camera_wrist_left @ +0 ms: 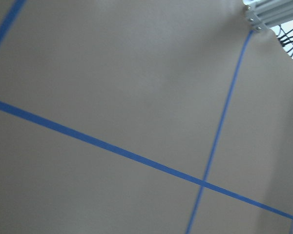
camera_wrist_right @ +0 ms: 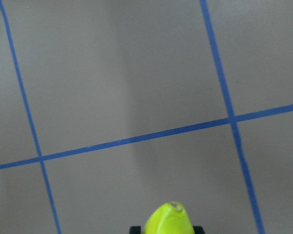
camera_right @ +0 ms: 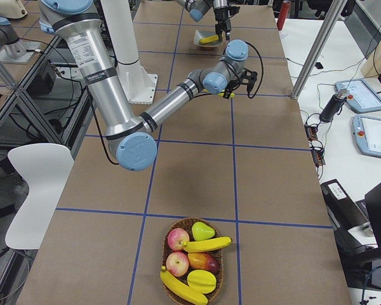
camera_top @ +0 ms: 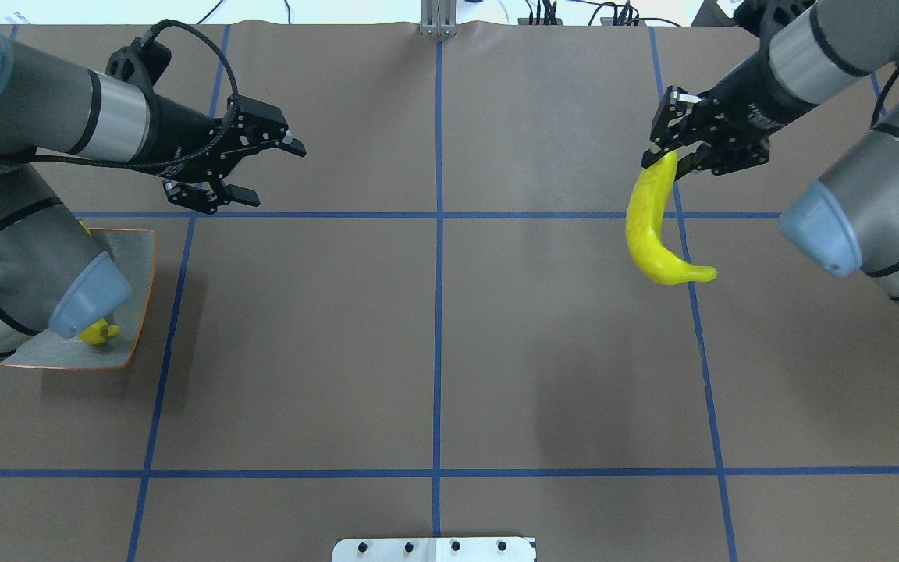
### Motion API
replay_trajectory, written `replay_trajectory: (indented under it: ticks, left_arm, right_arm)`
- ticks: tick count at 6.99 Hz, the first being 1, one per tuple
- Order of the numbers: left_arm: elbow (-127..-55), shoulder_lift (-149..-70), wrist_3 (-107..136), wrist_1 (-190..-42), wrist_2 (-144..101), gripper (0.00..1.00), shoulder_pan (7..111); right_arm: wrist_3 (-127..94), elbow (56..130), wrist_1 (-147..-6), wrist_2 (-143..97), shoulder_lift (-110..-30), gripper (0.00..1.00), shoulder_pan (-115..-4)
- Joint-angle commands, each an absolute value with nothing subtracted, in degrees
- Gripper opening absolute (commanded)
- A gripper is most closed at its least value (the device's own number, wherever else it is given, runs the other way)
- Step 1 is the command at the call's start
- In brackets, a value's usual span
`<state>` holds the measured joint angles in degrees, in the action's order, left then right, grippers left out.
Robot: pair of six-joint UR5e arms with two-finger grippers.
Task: Transfer all bananas from basket to plate
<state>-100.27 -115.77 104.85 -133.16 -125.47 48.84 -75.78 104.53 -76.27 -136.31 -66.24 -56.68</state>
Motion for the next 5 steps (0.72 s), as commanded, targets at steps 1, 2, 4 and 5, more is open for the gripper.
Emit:
replay_trajectory:
  ticks: [1,2,4,5]
  left_arm:
    - [-101.0,-121.0,111.8,-133.1,-125.3,1.0,45.2]
    - [-101.0,-122.2,111.9,-133.2,-123.6,1.0,42.7]
    - [-100.9,-123.5,111.4,-133.4,-121.2,1.0,38.2]
    - [-100.7,-124.6,111.4,-133.4,-119.6,1.0,35.6]
  right_arm:
    - [-84.9,104.5,-70.8,-130.6,-64.1,0.0,-49.9]
    - [-85.6,104.5,-70.8,-128.4,-62.7,0.0,-47.6]
    - [-87.8,104.6,-70.7,-126.2,-60.7,0.0,-44.7]
    - [-88.2,104.5,-70.7,-124.9,-59.9,0.0,-43.4]
